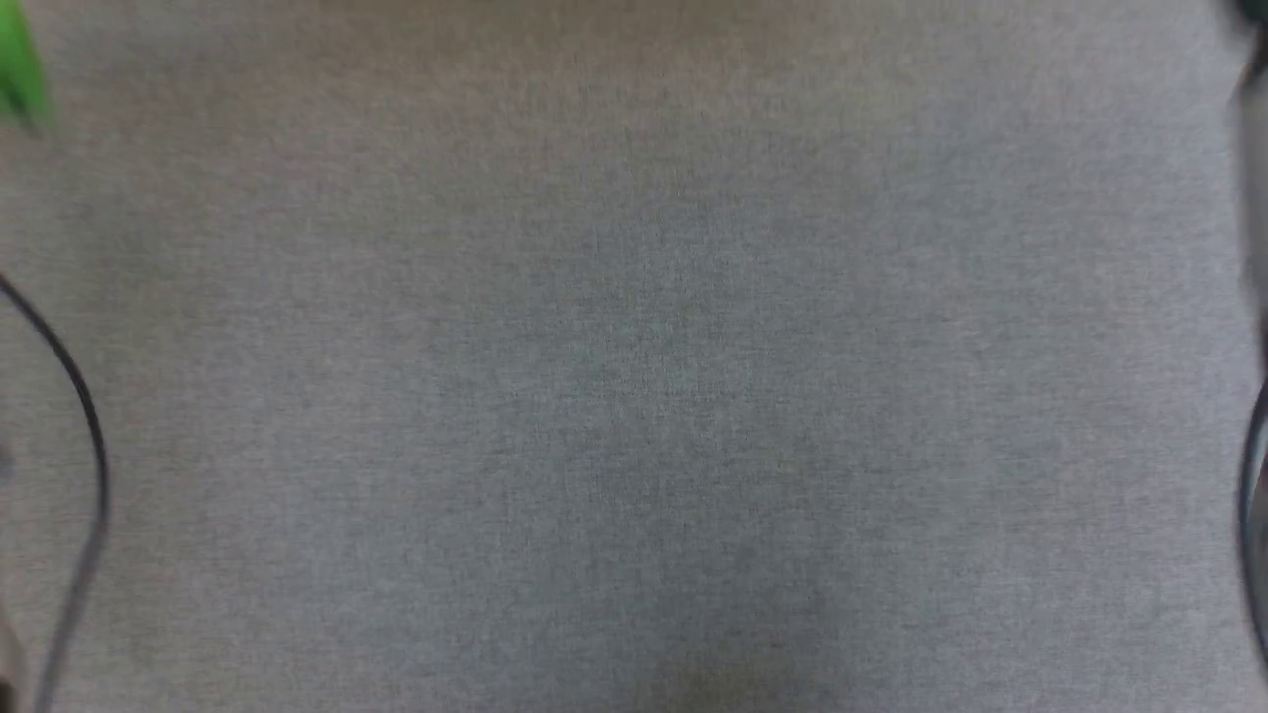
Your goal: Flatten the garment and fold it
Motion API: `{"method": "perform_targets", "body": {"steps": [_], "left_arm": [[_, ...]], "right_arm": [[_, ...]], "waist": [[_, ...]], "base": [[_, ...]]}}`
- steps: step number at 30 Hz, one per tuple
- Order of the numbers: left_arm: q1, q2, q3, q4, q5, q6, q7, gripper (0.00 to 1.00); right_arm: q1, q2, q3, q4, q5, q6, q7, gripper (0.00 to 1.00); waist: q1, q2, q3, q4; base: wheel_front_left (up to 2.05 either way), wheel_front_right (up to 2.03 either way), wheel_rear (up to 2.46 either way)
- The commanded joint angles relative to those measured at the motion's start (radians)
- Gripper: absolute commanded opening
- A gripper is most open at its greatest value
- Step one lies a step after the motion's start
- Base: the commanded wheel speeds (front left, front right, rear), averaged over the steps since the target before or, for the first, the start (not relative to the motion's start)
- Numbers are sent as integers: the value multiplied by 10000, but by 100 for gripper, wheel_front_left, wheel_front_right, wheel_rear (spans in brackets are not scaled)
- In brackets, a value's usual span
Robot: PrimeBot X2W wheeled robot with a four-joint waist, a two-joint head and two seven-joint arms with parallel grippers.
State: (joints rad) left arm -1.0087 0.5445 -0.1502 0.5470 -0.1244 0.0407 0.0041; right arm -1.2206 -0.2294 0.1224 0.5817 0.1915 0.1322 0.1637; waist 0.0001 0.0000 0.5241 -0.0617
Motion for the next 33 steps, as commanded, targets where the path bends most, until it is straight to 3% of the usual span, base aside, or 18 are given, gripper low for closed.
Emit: {"method": "perform_targets", "body": {"steps": [1,6,11,14,19,24,28,33], "left_arm": [[738,-209,178,-24,-417,48,-31,0],[3522,-1013,955,-773,-1793,284,-112,0],[6441,-1720,1448,-1903,-2848,600,546,0],[7925,-1957,1666,-2671,-3273,840,1069,0],[10228,-2267,2179,-4061,-3827,1472,1792,0],[11669,-2348,2347,-5085,-3824,1989,2234,0],[12274,-2534,2353,-5401,-3904,2178,2371,0],[12724,-2771,2202,-5507,-3928,2279,2387,0]], "right_arm": [[775,-157,178,-253,477,-15,12,0],[3878,-862,676,-1745,2253,-15,506,0],[7149,-973,-190,-3225,2614,-15,1210,0],[8718,-564,-948,-4193,2490,-15,1661,0],[11010,725,-2203,-5924,2226,-15,2737,0],[12749,1615,-3327,-7266,1744,-15,4017,0],[13568,1778,-4076,-7460,1781,-15,5037,0],[14263,1788,-4545,-6617,2254,-15,5577,0]], "waist": [[-1,0,-770,128],[-1,0,-1818,220],[-1,0,-2705,215],[-1,0,-3059,204],[-1,0,-3563,217],[-1,0,-3833,390],[-1,0,-3926,458],[-1,0,-4018,560]], "base": [[0,0,0],[0,0,0],[0,0,0],[0,0,0],[0,0,0],[0,0,0],[0,0,0],[0,0,0]]}}
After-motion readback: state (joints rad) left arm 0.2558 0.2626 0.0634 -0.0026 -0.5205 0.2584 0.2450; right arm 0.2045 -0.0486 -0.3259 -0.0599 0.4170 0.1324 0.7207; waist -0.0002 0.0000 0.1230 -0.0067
